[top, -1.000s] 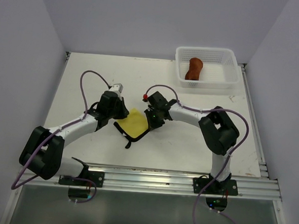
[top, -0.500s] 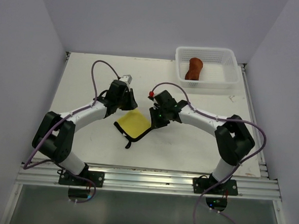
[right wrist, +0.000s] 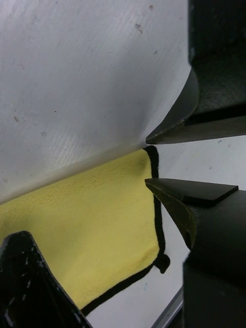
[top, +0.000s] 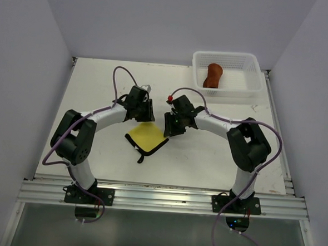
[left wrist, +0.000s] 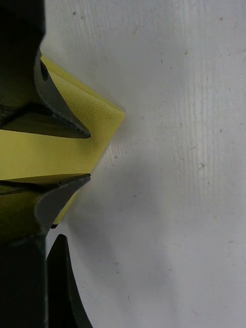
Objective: Roll the towels
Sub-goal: Fold the towel
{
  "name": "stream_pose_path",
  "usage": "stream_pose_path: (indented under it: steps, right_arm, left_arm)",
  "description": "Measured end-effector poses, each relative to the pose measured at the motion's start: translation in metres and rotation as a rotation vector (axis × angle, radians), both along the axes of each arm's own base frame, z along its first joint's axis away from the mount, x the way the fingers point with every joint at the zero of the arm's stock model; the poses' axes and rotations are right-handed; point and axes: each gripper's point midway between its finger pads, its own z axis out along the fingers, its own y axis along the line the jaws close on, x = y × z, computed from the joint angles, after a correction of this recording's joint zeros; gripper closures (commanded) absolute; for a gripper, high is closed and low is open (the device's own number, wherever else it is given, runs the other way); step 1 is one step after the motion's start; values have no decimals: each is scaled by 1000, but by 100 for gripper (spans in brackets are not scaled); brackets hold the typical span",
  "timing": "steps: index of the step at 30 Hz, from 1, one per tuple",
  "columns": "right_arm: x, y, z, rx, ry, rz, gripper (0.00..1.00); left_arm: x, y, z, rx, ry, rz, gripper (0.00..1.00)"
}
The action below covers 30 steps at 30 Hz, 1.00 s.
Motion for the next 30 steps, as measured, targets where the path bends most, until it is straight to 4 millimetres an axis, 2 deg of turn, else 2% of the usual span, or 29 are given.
stream_pose_path:
  steps: [8,15,21,22,25,30]
  right_arm:
    - [1,1,-26,-28,41,-1,61]
    - [5,6,-26,-2,19,1,66]
    - [-1,11,-29,58,15,1,79]
    - [-3,11,-30,69,17,-1,85]
    - [-10,11,-31,88,14,-10,92]
    - [-38,12,-30,72,-27,-29,100]
  left_arm:
    - [-6,0,-5,15,25,-7,60]
    - [-8,2,-5,25,35,-4,59]
    - [-1,2,5,35,19,8,59]
    - [0,2,7,35,17,9,59]
    - [1,3,11,40,12,13,58]
    - [-4,5,14,65,10,12,57]
